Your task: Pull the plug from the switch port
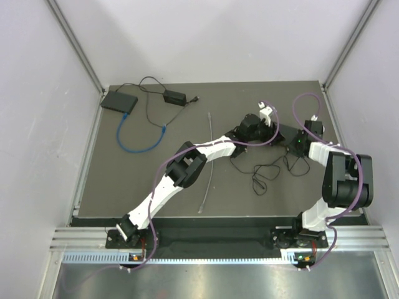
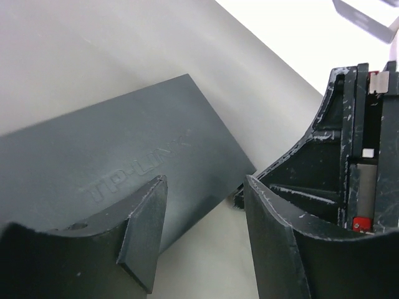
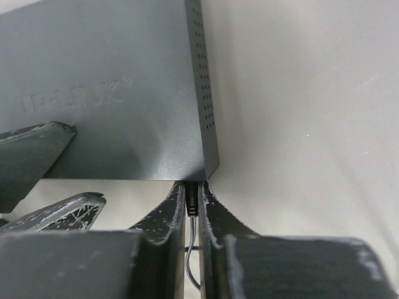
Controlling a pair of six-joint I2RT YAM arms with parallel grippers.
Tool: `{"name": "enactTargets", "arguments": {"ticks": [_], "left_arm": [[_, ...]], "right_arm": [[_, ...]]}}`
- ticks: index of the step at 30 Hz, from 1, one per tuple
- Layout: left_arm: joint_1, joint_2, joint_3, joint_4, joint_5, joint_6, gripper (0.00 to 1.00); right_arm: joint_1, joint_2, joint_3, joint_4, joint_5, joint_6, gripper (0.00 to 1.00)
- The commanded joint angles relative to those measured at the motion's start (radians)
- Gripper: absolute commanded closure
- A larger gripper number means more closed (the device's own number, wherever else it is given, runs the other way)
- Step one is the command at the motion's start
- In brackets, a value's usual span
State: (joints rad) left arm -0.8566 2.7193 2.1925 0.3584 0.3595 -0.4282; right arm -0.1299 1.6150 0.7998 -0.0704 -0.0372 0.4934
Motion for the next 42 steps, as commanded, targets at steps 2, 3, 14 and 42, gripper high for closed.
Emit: {"name": "enactTargets", "arguments": {"ticks": [2,3,14,42], "left_arm": [[0.001,0.016,0.033,0.022,0.027,-0.07,0.43],[-0.001,0.017,0.029,0.022,0.021,-0.087,0.43],[-0.002,-0.016,-0.023,0.048,0.032,-0.1,0.45],[-0.13,-0.129,-0.126,-0.151,-0.278,0.904,0.33]], "right_arm": [[-0.023,0.02,0.003,-0.009,-0.087,0.033,1.0],[-0.039,0.023,0.001,-0.006,-0.127,0.039,1.0],[-0.272,0.072,-0.091,0.147,-0.548,0.097,1.0],[-0.094,0.072,0.134,-0.137,-0.383,-0.157,1.0]]}}
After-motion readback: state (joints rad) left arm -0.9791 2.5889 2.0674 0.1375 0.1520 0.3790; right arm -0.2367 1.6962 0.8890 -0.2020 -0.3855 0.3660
